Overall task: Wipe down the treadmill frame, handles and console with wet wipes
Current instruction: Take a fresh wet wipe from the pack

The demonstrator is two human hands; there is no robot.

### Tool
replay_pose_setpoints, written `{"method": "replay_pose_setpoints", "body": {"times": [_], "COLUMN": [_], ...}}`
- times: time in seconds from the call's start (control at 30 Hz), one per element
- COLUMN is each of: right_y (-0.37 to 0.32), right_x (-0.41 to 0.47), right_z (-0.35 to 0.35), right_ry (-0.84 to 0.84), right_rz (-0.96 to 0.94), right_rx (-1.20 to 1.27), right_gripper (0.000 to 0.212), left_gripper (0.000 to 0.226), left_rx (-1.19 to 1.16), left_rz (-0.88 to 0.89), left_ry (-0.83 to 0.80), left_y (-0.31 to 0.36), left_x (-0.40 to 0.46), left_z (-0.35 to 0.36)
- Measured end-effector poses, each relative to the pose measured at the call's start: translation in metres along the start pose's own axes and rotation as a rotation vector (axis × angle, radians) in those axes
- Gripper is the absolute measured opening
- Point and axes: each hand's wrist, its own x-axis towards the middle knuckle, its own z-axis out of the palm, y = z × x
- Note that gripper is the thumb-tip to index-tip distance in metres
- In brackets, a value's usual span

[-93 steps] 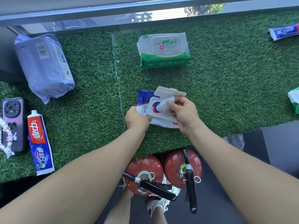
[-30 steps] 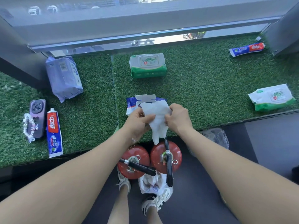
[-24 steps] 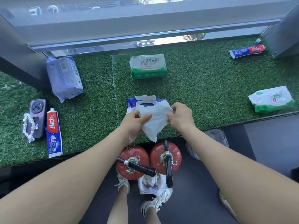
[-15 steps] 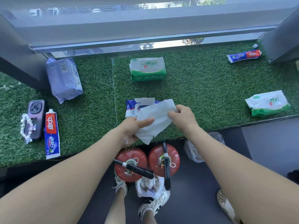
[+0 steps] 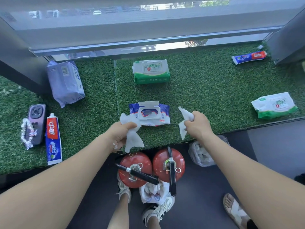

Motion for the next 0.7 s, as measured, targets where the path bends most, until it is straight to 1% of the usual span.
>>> {"method": "replay_pose_setpoints", "body": {"times": [0.07, 0.1, 0.17, 0.2, 0.23, 0.27, 0.33, 0.4, 0.47, 0.53, 0.6, 0.63, 0.7], "right_y": [-0.001, -0.003, -0.008, -0.010, -0.012, -0.013, -0.017, -0.023, -0.031, -0.037, -0.038, -0.038, -0.039], "right_x": [-0.001, -0.001, -0.001, 0.001, 0.001, 0.004, 0.007, 0.008, 0.007, 0.006, 0.008, 0.010, 0.015], "right_z": [0.002, 0.002, 0.004, 0.005, 0.006, 0.008, 0.011, 0.015, 0.020, 0.028, 0.039, 0.045, 0.056], "right_ry": [0.028, 0.035, 0.029, 0.019, 0.009, -0.003, -0.051, -0.147, -0.267, -0.384, -0.456, -0.461, -0.403], "right_rz": [0.012, 0.018, 0.023, 0.028, 0.037, 0.045, 0.051, 0.037, 0.052, 0.109, 0.159, 0.145, 0.055], "right_rx": [0.026, 0.064, 0.183, 0.218, 0.225, 0.210, 0.156, 0.070, 0.032, 0.125, 0.292, 0.354, 0.444], "right_gripper": [0.015, 0.014, 0.037, 0.044, 0.046, 0.042, 0.026, 0.015, 0.020, 0.021, 0.034, 0.036, 0.025], "left_gripper": [0.007, 0.008, 0.010, 0.014, 0.018, 0.022, 0.026, 0.023, 0.012, 0.013, 0.008, 0.012, 0.028], "left_rx": [-0.045, -0.061, -0.098, -0.124, -0.147, -0.169, -0.226, -0.338, -0.461, -0.561, -0.614, -0.611, -0.555], "left_rz": [0.004, 0.007, 0.017, 0.025, 0.035, 0.044, 0.055, 0.030, -0.022, -0.052, -0.079, -0.100, -0.148], "left_ry": [0.014, 0.009, -0.008, -0.016, -0.024, -0.031, -0.037, -0.037, -0.032, -0.059, -0.126, -0.162, -0.219], "left_y": [0.001, 0.002, 0.004, 0.006, 0.007, 0.009, 0.012, 0.016, 0.021, 0.027, 0.031, 0.032, 0.033], "left_x": [0.004, 0.006, 0.009, 0.010, 0.011, 0.012, 0.014, 0.018, 0.021, 0.024, 0.028, 0.030, 0.036], "left_z": [0.004, 0.006, 0.011, 0.014, 0.017, 0.020, 0.025, 0.029, 0.032, 0.034, 0.034, 0.033, 0.031]}}
